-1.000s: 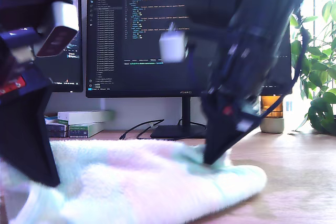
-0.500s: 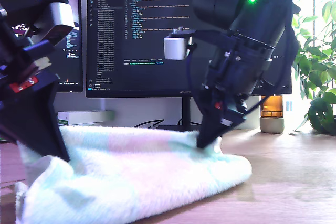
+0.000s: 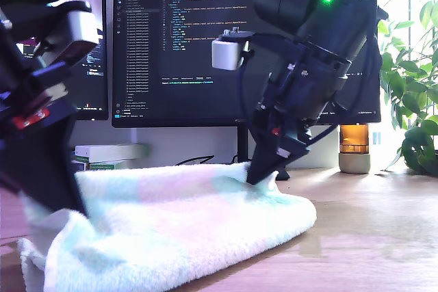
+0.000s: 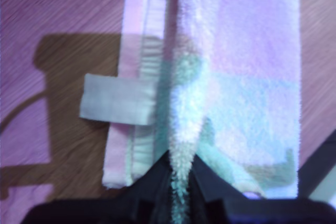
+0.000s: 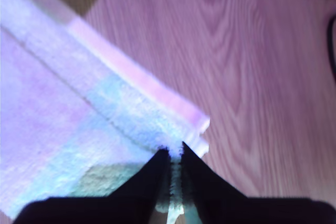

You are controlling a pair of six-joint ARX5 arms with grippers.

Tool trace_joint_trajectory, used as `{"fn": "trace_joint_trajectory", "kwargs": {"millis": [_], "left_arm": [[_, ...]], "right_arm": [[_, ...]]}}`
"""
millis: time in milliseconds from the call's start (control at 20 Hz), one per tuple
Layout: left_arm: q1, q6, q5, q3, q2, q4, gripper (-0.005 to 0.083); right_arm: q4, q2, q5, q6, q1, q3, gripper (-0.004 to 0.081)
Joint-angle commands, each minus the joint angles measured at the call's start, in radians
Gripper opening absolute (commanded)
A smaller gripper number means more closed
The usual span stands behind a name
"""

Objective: Fold the tea towel to a neat square and place it to the right

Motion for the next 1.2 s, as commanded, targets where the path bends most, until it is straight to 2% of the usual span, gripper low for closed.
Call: {"fn": "trace_joint_trajectory", "kwargs": {"millis": [0,450,500,700,800,1000,1150], "left_arm": [[0.002,0.006,-0.004,0.003,0.027,-0.003,-0.002],[0.003,0.006,-0.037,0.003,0.072,0.039,-0.0008],[0.003,0.006,-0.037,0.003,0.072,0.04,0.0006],[0.003,0.006,-0.059,0.003,0.072,0.042,0.0217],[0.003,0.006,-0.069,0.003,0.072,0.044,0.024],[0.008,0.005,-0.127,0.005,0.068,0.029,0.0243],[0.029,0.006,-0.137,0.032,0.049,-0.002,0.0303]], "right_arm": [[0.008,0.046,-0.002,0.0,-0.002,0.021,-0.0011],[0.05,0.127,-0.011,0.006,0.006,0.032,0.0],[0.055,0.127,-0.01,0.005,0.013,0.032,0.0033],[0.109,0.127,0.002,0.023,0.034,0.032,0.0193],[0.114,0.127,0.002,0.032,0.039,0.042,0.0259],[0.064,0.126,0.006,0.032,0.038,0.111,0.0288],[-0.022,0.122,0.031,0.032,0.038,0.184,0.0288]]}}
